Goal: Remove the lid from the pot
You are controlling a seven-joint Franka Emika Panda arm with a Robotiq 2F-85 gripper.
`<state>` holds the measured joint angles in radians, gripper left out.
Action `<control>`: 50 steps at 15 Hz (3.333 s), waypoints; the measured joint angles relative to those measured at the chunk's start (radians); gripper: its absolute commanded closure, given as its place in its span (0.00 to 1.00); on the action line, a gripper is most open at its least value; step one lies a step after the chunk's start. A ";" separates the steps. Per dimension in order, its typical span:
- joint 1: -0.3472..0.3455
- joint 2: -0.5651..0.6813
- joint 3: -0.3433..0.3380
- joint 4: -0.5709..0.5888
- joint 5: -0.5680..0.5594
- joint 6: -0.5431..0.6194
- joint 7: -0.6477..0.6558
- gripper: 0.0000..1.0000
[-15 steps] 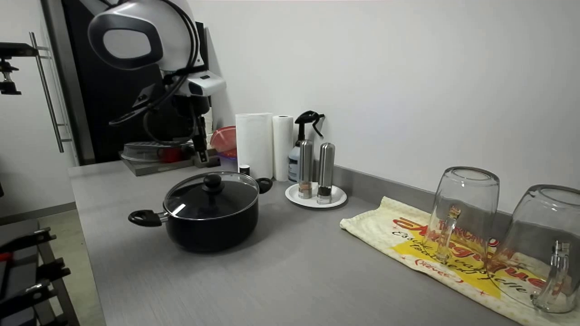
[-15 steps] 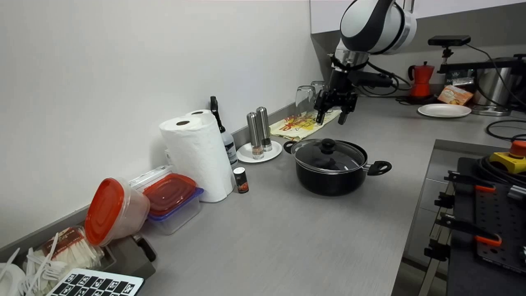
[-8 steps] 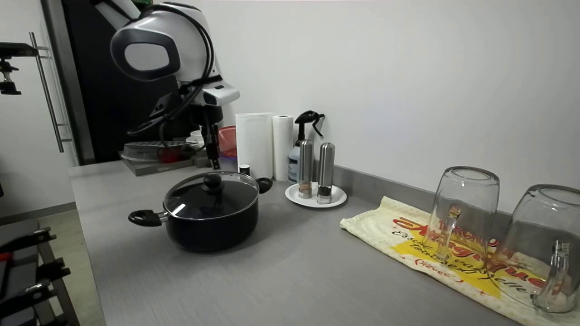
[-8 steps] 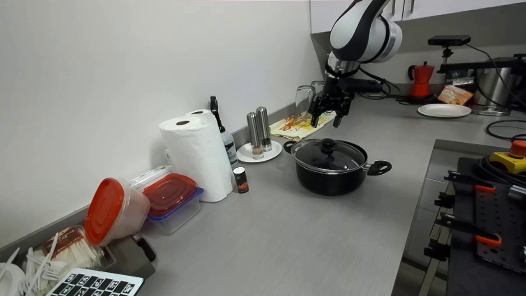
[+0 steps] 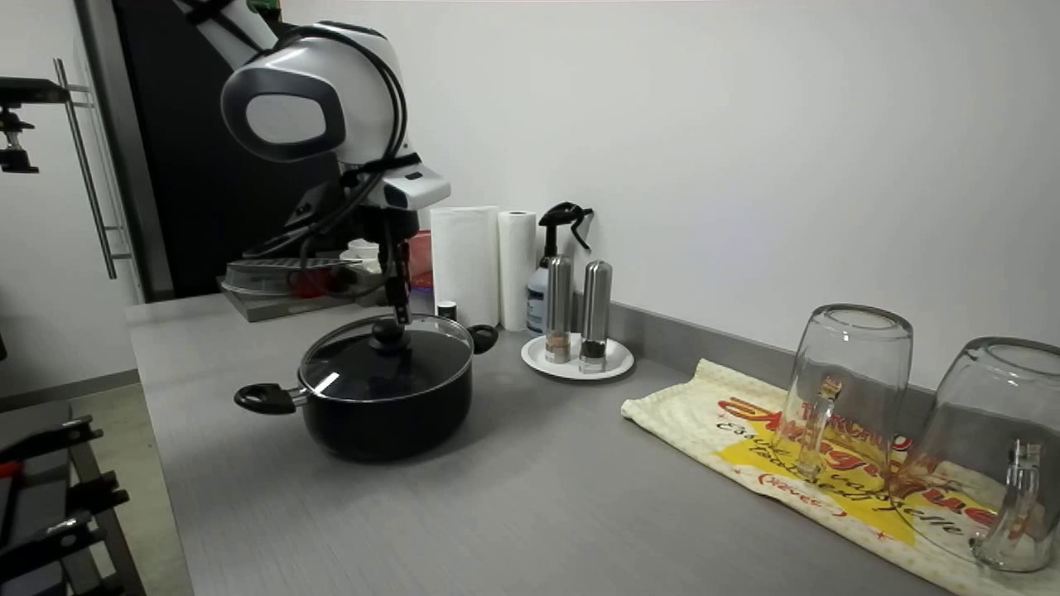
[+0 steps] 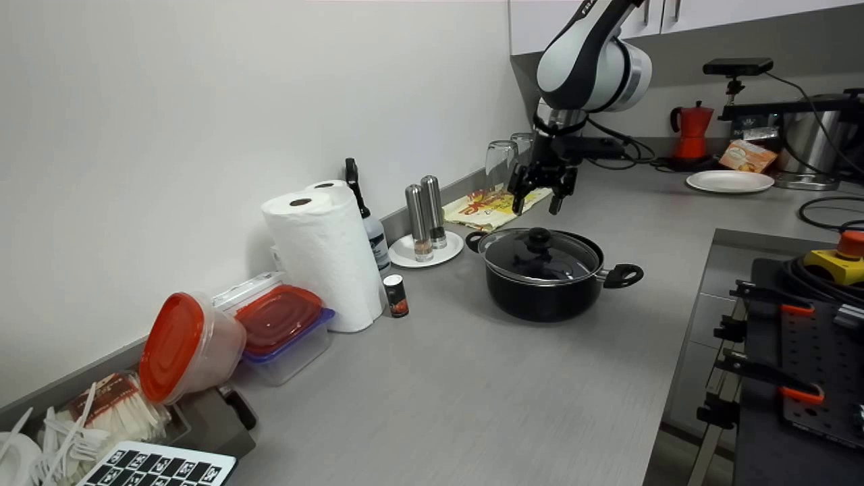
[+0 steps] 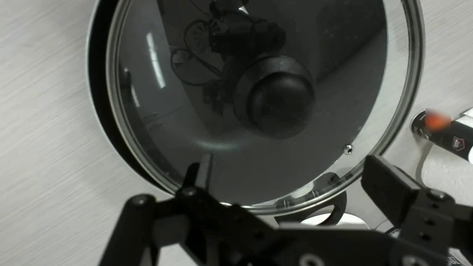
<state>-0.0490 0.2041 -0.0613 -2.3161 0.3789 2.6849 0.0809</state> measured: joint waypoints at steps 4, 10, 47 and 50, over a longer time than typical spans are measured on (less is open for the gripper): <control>0.000 0.010 0.000 -0.003 -0.001 -0.017 0.003 0.00; 0.000 0.017 0.001 -0.005 -0.002 -0.043 0.013 0.00; 0.000 0.046 0.030 -0.007 -0.002 -0.056 0.018 0.76; 0.000 0.032 0.034 -0.004 -0.001 -0.064 0.018 0.74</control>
<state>-0.0495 0.2361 -0.0272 -2.3196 0.3781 2.6208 0.0989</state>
